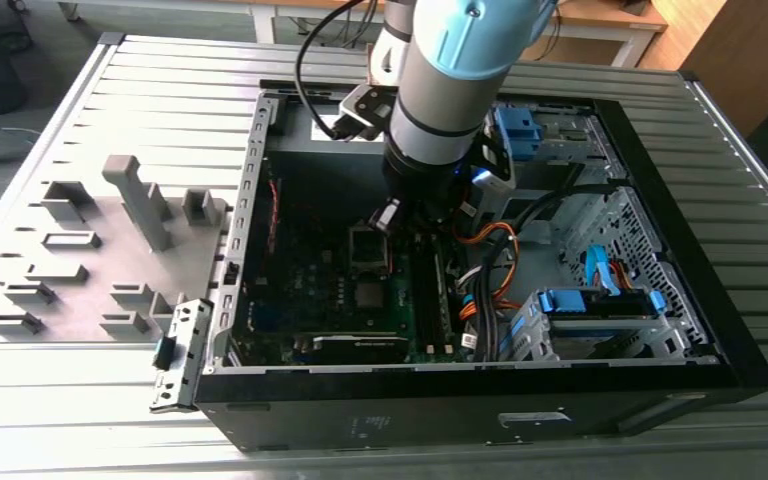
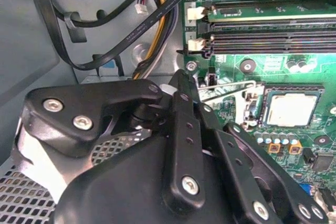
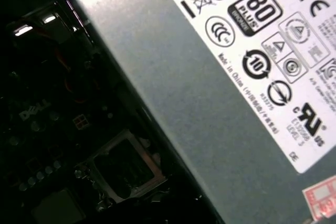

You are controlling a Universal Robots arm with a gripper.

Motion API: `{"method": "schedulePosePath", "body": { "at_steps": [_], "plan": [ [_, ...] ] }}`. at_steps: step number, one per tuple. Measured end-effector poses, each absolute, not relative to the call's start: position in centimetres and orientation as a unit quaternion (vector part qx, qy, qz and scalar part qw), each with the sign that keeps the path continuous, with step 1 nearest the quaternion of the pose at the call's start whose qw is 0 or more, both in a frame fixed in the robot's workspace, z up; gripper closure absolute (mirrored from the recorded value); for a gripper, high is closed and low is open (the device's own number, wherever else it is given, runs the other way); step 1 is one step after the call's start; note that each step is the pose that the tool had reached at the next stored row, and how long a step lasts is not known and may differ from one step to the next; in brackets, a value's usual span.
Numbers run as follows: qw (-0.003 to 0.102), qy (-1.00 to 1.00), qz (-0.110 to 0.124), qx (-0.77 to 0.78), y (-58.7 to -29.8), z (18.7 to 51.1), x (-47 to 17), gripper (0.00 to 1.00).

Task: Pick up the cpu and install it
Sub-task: 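Close the cpu cover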

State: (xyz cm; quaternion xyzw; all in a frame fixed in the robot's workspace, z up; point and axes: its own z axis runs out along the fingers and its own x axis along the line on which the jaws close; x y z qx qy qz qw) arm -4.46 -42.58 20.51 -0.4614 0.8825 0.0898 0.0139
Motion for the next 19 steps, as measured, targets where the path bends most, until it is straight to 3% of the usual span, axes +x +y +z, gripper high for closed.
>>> {"method": "schedulePosePath", "body": {
  "at_steps": [19],
  "plan": [
    [0.02, 0.881, 0.1, -0.461, -42.59, 20.51, -4.81, 0.89]
  ]
}}
